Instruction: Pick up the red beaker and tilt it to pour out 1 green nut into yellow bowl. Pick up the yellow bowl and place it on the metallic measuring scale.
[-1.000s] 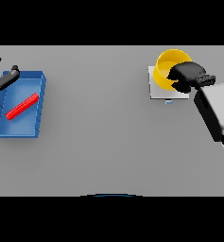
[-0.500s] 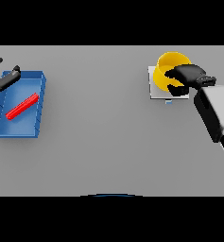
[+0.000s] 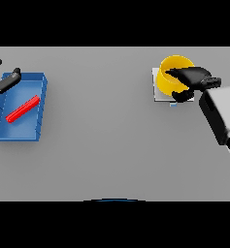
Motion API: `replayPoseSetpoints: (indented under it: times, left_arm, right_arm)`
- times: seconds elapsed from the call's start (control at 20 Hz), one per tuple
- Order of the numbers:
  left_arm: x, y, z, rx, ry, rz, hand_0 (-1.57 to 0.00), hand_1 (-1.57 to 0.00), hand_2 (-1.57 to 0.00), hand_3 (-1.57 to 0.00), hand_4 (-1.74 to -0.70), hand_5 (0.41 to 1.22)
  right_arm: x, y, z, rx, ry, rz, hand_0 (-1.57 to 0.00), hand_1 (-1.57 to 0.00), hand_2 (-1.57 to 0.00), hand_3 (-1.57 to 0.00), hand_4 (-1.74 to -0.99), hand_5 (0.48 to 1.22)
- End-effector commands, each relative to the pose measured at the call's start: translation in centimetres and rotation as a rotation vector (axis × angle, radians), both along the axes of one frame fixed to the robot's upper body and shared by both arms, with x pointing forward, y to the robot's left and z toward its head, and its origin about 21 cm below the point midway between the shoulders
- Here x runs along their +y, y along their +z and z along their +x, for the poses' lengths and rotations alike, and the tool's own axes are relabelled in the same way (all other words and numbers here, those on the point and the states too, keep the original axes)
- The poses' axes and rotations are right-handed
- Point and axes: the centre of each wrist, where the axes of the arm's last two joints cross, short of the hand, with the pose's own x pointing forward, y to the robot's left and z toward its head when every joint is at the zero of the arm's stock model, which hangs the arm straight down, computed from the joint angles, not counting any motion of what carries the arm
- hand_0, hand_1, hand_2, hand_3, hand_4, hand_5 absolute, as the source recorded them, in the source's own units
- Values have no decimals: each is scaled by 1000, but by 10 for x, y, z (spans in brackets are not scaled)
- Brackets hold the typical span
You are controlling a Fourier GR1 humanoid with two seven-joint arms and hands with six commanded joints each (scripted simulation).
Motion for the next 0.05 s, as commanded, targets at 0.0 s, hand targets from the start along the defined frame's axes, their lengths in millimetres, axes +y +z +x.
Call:
replayPoseSetpoints:
  times: [0.0]
  left_arm:
    - [1,1,-1,-2,2,0,1,1,1,1,-833,760]
  right_arm:
    - [-2,0,-1,1,-3,1,-64,-63,-50,-42,-1390,779]
